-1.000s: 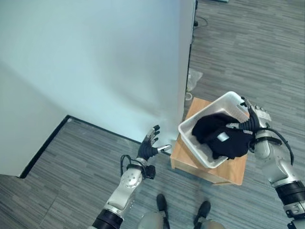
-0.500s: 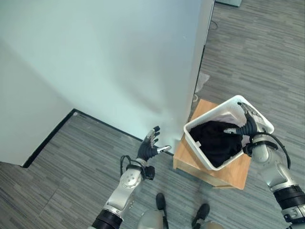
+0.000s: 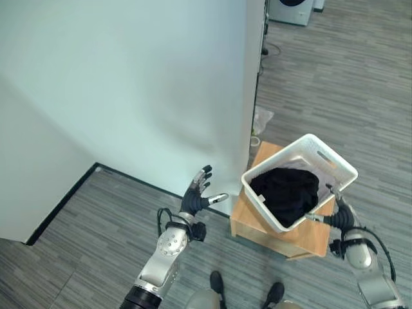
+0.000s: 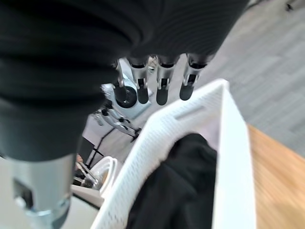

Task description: Pick up bed clothes into laundry basket.

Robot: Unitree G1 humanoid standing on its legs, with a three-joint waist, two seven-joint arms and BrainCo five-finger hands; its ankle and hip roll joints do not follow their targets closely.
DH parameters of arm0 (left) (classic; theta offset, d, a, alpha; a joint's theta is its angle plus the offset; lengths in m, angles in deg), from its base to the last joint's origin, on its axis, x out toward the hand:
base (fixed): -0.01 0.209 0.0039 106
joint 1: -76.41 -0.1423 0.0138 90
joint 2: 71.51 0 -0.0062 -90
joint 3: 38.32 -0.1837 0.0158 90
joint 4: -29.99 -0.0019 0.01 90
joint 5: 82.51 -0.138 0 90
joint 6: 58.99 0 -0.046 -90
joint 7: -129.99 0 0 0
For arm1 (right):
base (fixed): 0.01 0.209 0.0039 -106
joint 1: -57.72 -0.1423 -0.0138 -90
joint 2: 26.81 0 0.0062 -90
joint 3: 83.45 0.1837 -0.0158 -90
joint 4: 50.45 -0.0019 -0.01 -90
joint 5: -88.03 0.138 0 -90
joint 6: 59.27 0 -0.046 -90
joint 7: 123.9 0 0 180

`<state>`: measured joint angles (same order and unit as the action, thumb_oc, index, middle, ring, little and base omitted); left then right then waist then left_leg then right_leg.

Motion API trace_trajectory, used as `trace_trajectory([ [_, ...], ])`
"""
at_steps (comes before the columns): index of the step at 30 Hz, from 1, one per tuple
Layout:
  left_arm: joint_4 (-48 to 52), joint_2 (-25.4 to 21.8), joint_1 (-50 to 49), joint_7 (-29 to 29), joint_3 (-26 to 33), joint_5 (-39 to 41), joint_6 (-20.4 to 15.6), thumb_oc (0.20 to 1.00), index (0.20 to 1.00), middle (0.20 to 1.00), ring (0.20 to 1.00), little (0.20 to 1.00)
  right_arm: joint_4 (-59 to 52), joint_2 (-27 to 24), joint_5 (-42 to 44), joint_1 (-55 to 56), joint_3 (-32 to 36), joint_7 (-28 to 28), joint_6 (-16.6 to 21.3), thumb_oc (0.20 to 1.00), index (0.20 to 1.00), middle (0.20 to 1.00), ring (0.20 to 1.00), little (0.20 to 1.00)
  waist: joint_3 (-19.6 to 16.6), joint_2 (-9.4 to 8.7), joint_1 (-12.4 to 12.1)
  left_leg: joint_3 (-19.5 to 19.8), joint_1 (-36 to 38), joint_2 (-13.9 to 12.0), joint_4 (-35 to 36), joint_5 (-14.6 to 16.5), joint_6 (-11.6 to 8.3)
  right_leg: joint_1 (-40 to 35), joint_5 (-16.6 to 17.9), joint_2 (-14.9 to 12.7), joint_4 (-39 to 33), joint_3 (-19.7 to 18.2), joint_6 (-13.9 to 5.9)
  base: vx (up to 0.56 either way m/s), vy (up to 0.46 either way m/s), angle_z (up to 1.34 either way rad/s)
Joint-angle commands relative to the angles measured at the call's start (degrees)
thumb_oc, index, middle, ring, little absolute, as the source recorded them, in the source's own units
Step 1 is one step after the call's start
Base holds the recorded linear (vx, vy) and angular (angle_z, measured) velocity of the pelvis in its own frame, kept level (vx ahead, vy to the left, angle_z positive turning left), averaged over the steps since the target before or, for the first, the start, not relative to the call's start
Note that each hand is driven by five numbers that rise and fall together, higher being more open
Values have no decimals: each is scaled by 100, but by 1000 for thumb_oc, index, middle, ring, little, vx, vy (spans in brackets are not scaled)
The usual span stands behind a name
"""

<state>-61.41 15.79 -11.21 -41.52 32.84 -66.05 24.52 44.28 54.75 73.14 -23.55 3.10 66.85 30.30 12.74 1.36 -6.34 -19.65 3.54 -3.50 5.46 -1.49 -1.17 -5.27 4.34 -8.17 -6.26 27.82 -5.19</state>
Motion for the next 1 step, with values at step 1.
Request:
trace_trajectory([
  [1,-39,-29,270,-51,-143,-195,-426,1000,1000,1000,1000,1000,-259,-257,167,-183,169,-21,398,1000,1000,1000,1000,1000,-410,97,-36,327,-137,-350,-46,-190,-479,-724,-696,-233,126,392,-440,0,0,0],
])
